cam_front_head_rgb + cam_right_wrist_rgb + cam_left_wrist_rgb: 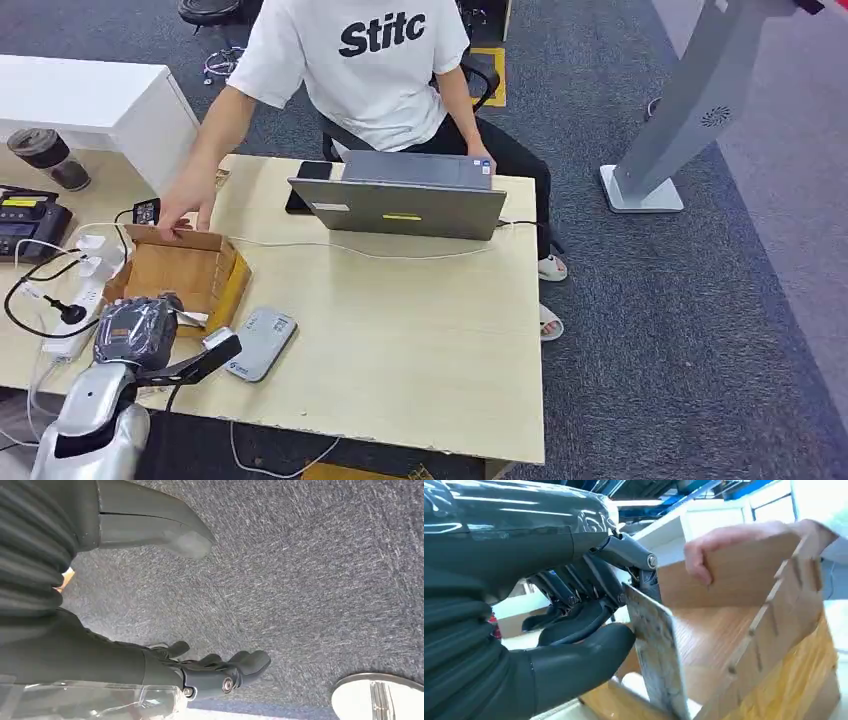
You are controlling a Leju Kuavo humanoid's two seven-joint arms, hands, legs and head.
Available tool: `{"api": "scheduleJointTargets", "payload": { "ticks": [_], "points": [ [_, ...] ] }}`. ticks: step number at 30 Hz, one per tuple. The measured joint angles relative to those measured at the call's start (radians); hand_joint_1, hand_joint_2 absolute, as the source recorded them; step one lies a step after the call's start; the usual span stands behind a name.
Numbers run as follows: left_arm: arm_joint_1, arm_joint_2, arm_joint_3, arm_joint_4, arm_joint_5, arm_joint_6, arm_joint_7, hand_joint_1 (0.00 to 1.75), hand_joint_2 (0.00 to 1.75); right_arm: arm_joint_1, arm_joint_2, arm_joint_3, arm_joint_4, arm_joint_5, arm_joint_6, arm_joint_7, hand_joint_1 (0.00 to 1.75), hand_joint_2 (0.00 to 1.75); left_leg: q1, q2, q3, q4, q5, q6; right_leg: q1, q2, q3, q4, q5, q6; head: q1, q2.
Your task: Pass the card to the sensor for recognition and then transmit it.
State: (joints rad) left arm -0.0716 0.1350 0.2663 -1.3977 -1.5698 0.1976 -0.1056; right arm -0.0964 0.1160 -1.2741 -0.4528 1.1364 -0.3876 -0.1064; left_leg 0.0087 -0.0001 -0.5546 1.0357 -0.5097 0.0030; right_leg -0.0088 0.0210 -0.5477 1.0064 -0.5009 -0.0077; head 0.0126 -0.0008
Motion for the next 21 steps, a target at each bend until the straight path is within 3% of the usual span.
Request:
{"api": "scheduleJointTargets", "payload": {
  "ticks": [21],
  "points": [
    [-0.021,0.001,0.000,-0.040,0.000,0.000,0.012,1.75,1.75,0.000,0.000,0.000,0.000,0.000,0.006,-0.005,0.00,1.75,0.000,0.000,0.000,0.000,0.000,0.000,0.000,0.000,0.000,0.000,0.000,0.000,0.000,0.000]
  ]
}}
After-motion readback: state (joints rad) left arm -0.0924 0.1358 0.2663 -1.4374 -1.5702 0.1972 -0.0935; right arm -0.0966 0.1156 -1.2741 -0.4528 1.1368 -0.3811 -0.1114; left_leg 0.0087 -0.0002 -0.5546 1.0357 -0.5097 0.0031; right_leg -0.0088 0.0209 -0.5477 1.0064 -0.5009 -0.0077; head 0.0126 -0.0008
